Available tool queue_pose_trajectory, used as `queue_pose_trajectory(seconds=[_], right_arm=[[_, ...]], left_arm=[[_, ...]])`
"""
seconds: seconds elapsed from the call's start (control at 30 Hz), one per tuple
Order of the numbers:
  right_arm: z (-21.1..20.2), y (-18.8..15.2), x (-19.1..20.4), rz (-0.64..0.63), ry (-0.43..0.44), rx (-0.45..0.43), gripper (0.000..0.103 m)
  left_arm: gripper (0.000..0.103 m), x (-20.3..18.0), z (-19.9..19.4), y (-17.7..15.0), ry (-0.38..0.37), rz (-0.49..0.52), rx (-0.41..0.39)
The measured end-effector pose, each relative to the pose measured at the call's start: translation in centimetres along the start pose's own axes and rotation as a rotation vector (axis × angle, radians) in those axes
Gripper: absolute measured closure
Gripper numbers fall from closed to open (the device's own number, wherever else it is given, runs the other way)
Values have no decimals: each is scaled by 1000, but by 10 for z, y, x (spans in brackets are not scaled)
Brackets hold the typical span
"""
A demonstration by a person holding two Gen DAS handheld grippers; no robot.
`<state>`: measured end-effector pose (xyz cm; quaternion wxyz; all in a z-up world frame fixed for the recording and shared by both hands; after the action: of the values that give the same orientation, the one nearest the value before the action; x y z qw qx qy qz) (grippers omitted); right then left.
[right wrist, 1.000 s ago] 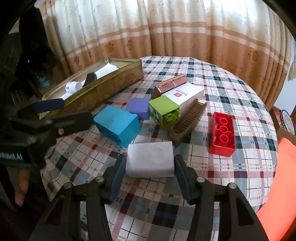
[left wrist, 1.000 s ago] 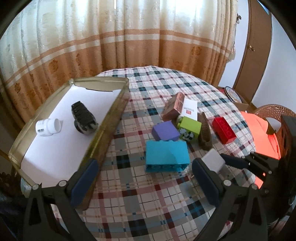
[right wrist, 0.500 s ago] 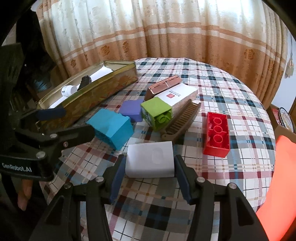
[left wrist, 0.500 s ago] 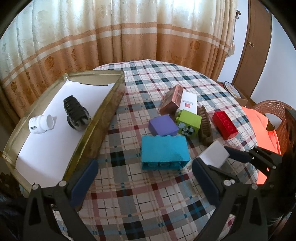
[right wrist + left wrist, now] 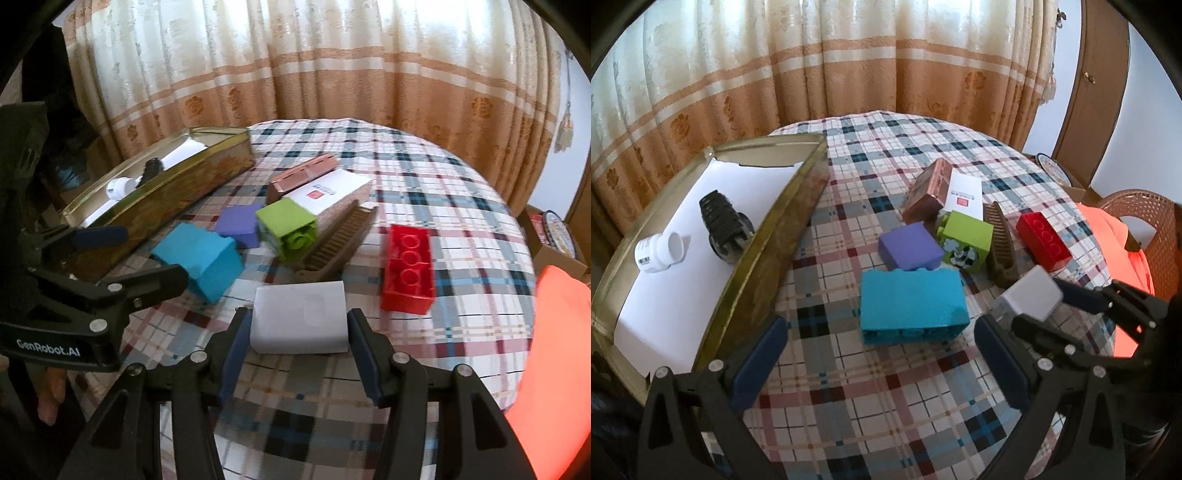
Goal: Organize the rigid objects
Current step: 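Grasp the white block with the right tool while the left tool approaches the teal brick, then grasp and lift the teal brick with the left tool while the right tool holds the white block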
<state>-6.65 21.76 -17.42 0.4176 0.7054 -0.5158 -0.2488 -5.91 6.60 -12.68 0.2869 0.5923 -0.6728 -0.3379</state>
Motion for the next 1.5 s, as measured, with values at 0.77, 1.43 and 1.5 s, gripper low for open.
queue_pose_trajectory(seconds=[0.77,1.43,1.5], right_arm=[[-1,-1,-17,21,-44,-71,48],[0,-2,-16,33,-27,-88,47],[0,-2,-14,30,-21,-90,47]], left_arm=[[19,-1,32,-10,-44,-34,69],[39,-7,27,-10,-74,19,39],[39,-8,26,-10,-74,21,34]])
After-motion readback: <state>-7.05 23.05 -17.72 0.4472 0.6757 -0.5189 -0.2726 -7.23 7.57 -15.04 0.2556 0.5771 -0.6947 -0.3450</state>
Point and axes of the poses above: each gripper's, at about its wrist camera, not at the fingertips, and z roughly the way its jaws point, x to its left, y to its top, the point moved 5 cm from there along z, roughly the way its jaws point, and after that the axes turned 14 degrees about -x, right-handed, at the moved point
